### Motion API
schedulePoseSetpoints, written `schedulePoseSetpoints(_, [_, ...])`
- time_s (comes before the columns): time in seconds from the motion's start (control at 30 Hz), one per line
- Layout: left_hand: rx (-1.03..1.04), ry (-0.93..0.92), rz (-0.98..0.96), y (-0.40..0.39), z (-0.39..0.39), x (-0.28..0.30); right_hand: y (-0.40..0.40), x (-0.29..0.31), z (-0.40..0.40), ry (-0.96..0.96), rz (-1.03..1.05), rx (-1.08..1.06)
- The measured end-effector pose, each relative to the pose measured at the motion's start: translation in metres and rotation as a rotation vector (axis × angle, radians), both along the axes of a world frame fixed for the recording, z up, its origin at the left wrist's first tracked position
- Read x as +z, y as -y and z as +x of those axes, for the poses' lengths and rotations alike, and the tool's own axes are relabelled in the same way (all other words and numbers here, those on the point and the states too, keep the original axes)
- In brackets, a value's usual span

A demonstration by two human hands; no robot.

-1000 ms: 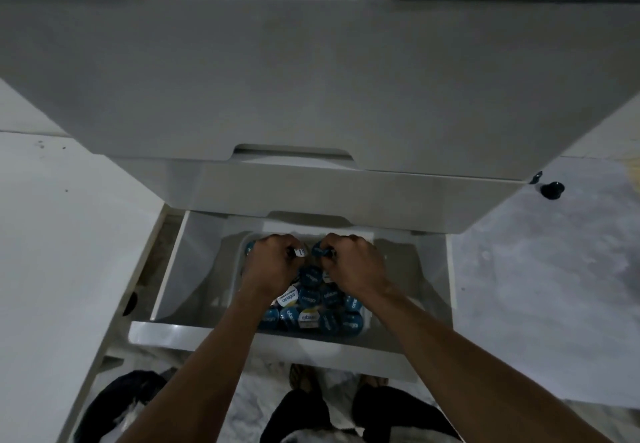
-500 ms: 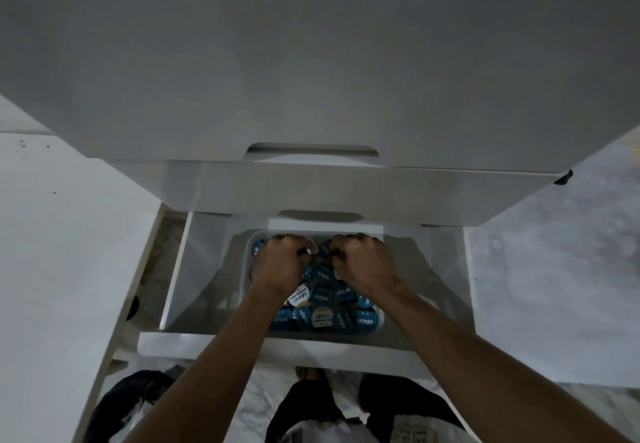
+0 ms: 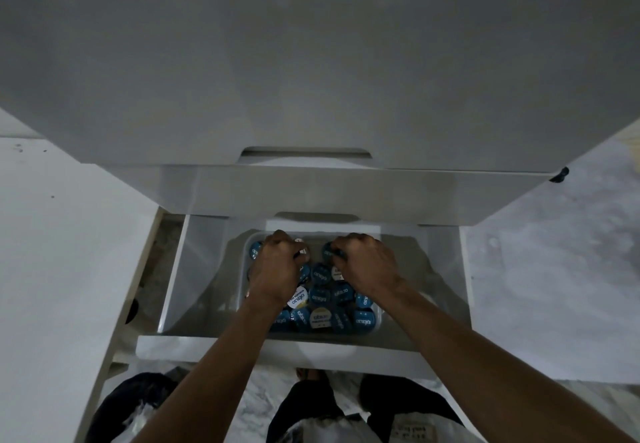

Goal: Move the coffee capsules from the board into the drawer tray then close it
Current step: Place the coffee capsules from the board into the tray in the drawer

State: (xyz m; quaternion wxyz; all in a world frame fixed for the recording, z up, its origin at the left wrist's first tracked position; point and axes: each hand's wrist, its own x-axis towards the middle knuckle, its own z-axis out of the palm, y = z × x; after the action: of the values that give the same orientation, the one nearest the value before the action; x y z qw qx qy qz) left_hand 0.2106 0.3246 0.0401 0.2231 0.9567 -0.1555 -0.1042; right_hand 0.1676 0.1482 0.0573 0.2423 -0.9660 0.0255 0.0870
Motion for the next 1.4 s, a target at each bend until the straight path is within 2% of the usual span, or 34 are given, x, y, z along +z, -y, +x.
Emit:
schedulePoseSetpoints(0.53, [0.166,-0.047,-0.199,-0.003,0.0,0.001,-0.009,-0.004,-0.001,0.018,0.001,-0.082])
schedulePoseSetpoints(0.67, [0.156,-0.057,-0.169,-0.001,0.001,0.002,-0.011,-0.003,0.002,0.019,0.009,-0.102])
schedulePoseSetpoints(0.93, [0.062,0.055,-0.07,-0.003,0.001,0.007,-0.017,-0.005,0.001,0.034,-0.018,-0.161])
schedulePoseSetpoints(1.4, [0.094,0.009,-0.071,-0.013,0.0,0.022,-0.024,0.007,-0.008,0.017,0.008,-0.282])
